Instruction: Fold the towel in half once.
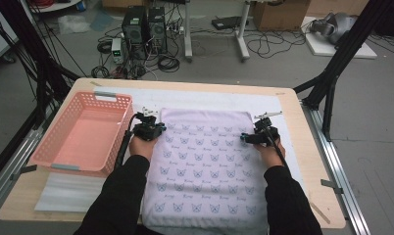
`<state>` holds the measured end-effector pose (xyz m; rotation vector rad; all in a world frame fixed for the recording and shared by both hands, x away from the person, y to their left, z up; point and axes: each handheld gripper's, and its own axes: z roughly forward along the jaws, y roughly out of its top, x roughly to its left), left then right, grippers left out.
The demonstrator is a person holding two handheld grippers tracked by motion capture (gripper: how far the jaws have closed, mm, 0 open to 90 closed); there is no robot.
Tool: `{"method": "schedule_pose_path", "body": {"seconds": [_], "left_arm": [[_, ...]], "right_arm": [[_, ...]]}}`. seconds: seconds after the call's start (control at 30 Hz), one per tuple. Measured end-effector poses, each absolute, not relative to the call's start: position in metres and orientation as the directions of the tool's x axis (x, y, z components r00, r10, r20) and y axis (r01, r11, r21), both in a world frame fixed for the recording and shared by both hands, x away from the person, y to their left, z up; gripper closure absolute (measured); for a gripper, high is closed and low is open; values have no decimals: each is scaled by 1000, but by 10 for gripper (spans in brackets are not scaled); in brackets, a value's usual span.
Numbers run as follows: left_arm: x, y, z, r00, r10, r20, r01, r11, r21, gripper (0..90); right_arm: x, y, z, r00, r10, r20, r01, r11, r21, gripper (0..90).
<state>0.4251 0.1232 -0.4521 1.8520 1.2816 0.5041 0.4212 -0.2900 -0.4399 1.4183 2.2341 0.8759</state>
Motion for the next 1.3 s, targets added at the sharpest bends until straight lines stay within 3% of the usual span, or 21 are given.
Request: {"method": "schedule_pose_path", "body": {"seconds": [0.13, 0.23, 0.3, 0.4, 0.53, 0.87, 1.3], "left_arm": [[425, 123, -452, 414, 903, -118, 580, -162, 798, 865], [425, 124, -452, 429, 895, -125, 579, -166, 798, 866], [426, 127, -452, 425, 892, -154, 587, -143, 797, 867], [428, 132, -452, 401, 892, -206, 605, -89, 791, 868], [433, 136, -451, 372, 892, -259, 632, -38, 774, 869], [455, 138, -414, 342, 887, -309, 609, 41, 792, 869], [428, 139, -384, 433, 846, -312, 529, 42, 848, 867]], "right_arm": [[420, -293, -438, -422, 906, 35, 688, 295, 663, 542], [419, -288, -437, -477, 878, 30, 670, 342, 659, 795], [418, -285, -436, -495, 869, 11, 661, 368, 654, 835], [421, -290, -436, -484, 873, 63, 677, 328, 659, 851], [424, -287, -436, -473, 881, 24, 662, 337, 669, 855], [437, -290, -415, -392, 918, 56, 607, 212, 766, 855], [420, -295, -388, -470, 879, 85, 537, 208, 817, 852]]}}
